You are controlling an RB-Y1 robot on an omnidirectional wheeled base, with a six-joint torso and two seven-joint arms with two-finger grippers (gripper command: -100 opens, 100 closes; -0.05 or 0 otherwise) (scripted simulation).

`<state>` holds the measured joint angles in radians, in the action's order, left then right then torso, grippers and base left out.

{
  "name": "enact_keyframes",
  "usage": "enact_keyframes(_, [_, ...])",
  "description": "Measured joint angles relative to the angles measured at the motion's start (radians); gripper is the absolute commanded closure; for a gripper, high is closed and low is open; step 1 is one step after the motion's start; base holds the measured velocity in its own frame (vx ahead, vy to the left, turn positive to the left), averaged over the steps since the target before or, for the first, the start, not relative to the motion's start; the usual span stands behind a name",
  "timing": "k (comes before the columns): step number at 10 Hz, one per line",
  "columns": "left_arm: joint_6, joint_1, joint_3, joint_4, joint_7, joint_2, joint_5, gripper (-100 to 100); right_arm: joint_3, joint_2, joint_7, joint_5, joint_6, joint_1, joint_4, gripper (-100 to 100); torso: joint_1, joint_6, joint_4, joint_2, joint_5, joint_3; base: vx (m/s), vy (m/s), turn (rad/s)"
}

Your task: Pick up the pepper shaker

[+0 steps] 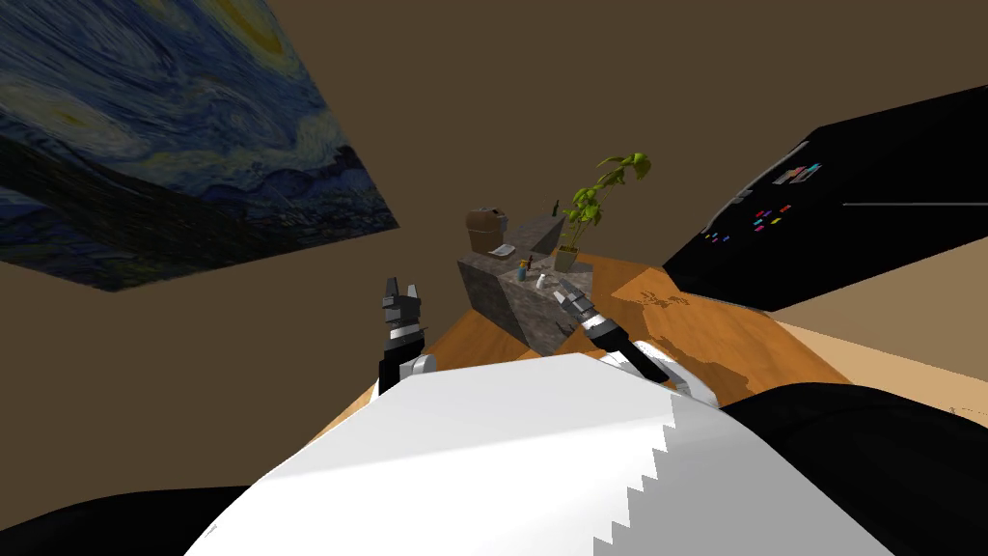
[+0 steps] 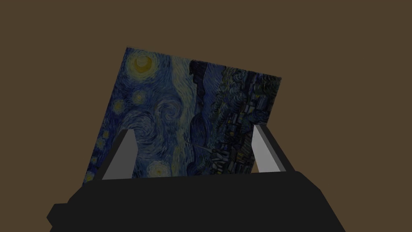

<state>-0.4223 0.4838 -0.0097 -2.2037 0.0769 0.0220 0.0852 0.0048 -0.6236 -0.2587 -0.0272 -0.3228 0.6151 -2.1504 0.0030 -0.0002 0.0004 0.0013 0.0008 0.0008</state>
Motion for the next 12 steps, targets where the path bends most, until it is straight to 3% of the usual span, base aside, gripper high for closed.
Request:
enact_keyframes(2, [0.000, 0.000, 0.000, 0.000, 0.000, 0.000, 0.000, 0, 0.006, -0.052, -0.008, -0.003, 0.002, 0.020, 0.029, -100, 0.000, 0.000, 0.000, 0.000, 0.000, 0.000, -0.006, 0.056, 0.097])
enact_keyframes(12, [0.000, 0.000, 0.000, 0.000, 0.000, 0.000, 0.000, 0, 0.056, -0.341, -0.055, -0.016, 0.056, 0.041, 0.188, -100, -0.002, 0.000, 0.000, -0.002, 0.000, -0.001, 0.004, 0.042, 0.101])
